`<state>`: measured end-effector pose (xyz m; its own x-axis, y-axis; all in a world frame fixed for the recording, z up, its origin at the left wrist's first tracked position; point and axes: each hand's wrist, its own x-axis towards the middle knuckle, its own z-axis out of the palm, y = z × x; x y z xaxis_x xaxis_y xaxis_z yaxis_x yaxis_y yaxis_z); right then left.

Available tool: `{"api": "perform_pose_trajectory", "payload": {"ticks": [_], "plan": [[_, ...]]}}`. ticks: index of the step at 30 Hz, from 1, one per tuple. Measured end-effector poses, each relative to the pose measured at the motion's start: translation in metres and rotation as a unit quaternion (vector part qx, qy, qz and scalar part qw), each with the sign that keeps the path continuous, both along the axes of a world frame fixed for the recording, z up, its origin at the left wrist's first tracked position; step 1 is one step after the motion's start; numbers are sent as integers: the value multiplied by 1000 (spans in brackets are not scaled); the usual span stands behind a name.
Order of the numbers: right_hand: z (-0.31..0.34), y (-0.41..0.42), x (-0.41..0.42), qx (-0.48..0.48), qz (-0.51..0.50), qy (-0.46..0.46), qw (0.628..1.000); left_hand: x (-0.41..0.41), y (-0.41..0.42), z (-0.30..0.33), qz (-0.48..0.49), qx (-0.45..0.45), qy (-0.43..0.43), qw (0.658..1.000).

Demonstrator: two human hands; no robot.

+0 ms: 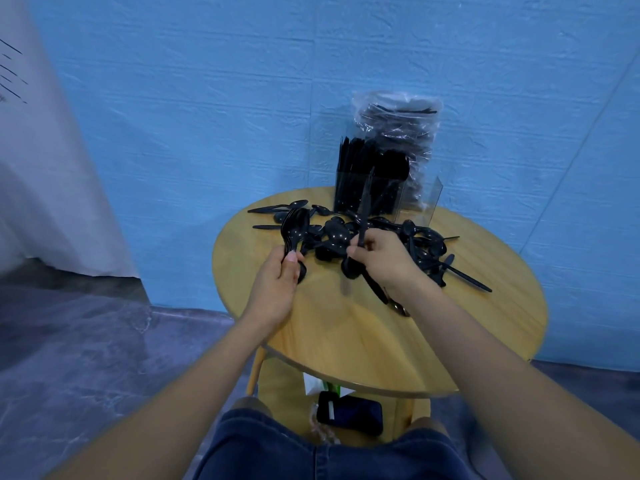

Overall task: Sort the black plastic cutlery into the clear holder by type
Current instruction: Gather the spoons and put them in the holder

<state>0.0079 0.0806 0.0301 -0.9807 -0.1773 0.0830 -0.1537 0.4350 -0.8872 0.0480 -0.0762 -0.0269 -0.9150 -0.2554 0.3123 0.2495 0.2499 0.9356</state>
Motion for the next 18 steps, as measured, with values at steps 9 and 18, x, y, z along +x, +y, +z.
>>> {"api": "perform_pose_trajectory", "payload": {"ticks": [9, 18], "plan": [[-5, -2, -6, -121, -94, 45, 987, -15, 34, 21, -40, -1, -93, 995], [-6, 0, -7, -30, -159, 99, 982, -21, 61, 30, -88, 53, -169, 980]]}}
